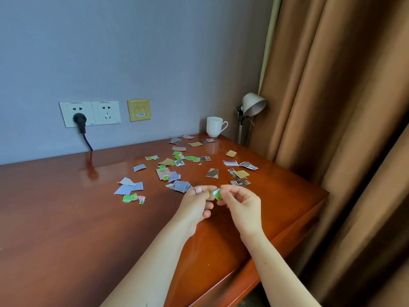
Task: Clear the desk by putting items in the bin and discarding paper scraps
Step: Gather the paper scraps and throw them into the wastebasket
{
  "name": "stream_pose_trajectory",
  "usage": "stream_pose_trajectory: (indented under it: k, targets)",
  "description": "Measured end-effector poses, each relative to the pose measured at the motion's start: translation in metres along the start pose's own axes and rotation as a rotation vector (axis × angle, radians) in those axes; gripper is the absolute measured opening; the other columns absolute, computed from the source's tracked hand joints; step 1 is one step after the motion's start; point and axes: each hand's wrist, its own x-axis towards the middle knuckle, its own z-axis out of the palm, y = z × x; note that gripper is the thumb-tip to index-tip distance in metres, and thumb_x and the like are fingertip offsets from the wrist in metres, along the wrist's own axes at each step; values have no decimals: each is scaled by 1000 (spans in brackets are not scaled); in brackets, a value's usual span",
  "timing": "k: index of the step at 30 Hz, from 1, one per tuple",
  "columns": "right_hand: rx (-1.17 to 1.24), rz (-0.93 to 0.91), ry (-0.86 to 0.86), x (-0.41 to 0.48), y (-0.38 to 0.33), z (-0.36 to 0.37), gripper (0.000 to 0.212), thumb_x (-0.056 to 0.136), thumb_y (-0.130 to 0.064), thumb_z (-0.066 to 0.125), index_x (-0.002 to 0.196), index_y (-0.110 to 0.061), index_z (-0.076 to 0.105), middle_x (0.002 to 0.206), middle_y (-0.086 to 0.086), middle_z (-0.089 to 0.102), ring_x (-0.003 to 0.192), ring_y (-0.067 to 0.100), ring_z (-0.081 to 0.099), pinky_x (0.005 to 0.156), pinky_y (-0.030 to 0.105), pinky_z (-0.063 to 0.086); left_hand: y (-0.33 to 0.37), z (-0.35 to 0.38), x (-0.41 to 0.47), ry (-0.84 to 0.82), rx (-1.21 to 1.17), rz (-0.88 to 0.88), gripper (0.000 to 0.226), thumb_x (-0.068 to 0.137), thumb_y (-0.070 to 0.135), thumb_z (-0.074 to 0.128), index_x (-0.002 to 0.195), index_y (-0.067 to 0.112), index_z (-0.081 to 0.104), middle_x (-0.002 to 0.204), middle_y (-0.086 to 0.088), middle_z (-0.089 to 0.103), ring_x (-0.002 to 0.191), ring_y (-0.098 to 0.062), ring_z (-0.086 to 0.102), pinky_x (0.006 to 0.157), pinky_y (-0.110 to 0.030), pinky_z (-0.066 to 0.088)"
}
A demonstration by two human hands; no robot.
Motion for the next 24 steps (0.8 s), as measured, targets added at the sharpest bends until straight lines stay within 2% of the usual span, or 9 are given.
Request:
stream_pose_trajectory:
  k: [3, 5, 9, 13, 15, 17, 20, 22, 24]
  targets:
    - [27, 20, -48, -2, -6, 14, 13, 89, -11, 67, 89, -22, 74, 79, -7, 72, 63, 3, 66, 59, 14, 52, 0, 1, 0, -35, -243, -129, 25, 99, 23, 50, 108, 3, 61, 71, -8, 54, 48, -9, 50, 37, -19, 41]
    - [22, 8, -56, 2, -11, 24, 13, 89, -13, 68, 88, -24, 74, 79, -10, 72, 67, 3, 68, 59, 14, 52, 7, -4, -3, -62, -367, -177, 34, 100, 33, 44, 103, 4, 60, 72, -8, 53, 51, -11, 49, 35, -18, 41]
    - [9, -49, -138, 6, -19, 48, 12, 89, -12, 68, 90, -21, 75, 85, -6, 71, 70, 9, 71, 58, 18, 56, 21, -26, -7, -116, -356, -171, 47, 99, 47, 40, 99, 8, 65, 71, -7, 60, 55, -12, 54, 49, -19, 41]
    - [-2, -113, -270, 8, -23, 74, 16, 90, -14, 66, 89, -25, 76, 88, -9, 73, 82, 7, 70, 68, 22, 58, 28, -55, -1, -88, -326, -137, 48, 100, 42, 36, 115, 10, 68, 82, -7, 60, 59, -11, 55, 42, -18, 42]
    - [69, -107, -310, 10, -25, 84, 19, 92, -11, 61, 90, -22, 76, 86, -11, 74, 83, 8, 69, 70, 20, 56, 30, -65, 4, -10, -354, -132, 36, 97, 37, 44, 108, 10, 66, 74, -4, 56, 50, -10, 52, 37, -16, 37]
    - [81, -88, -243, 17, -22, 93, 20, 92, -8, 58, 93, -19, 74, 87, -13, 72, 82, 1, 67, 72, 14, 52, 29, -74, 7, 83, -319, -92, 25, 96, 34, 48, 85, 13, 57, 63, 0, 45, 40, -8, 38, 34, -14, 25]
    - [-308, -85, -131, 34, -2, 102, 23, 91, -17, 60, 112, -26, 64, 98, -15, 66, 98, 7, 62, 79, 22, 55, 28, -81, 9, 200, -177, -5, 34, 97, 32, 42, 67, 18, 39, 57, 4, 28, 42, -8, 20, 37, -18, 15]
    - [-578, -52, -154, 40, 9, 106, 38, 88, -27, 65, 126, -30, 57, 116, -9, 63, 113, 14, 56, 87, 30, 54, 25, -82, 10, 207, -140, 19, 39, 98, 32, 40, 63, 19, 34, 54, 5, 24, 42, -8, 18, 39, -19, 15]
    - [-742, -52, -194, 42, 14, 110, 52, 86, -40, 66, 134, -32, 51, 133, -6, 57, 123, 17, 50, 96, 34, 48, 25, -81, 12, 211, -148, 27, 39, 98, 30, 39, 62, 19, 33, 54, 5, 24, 45, -9, 18, 42, -21, 16]
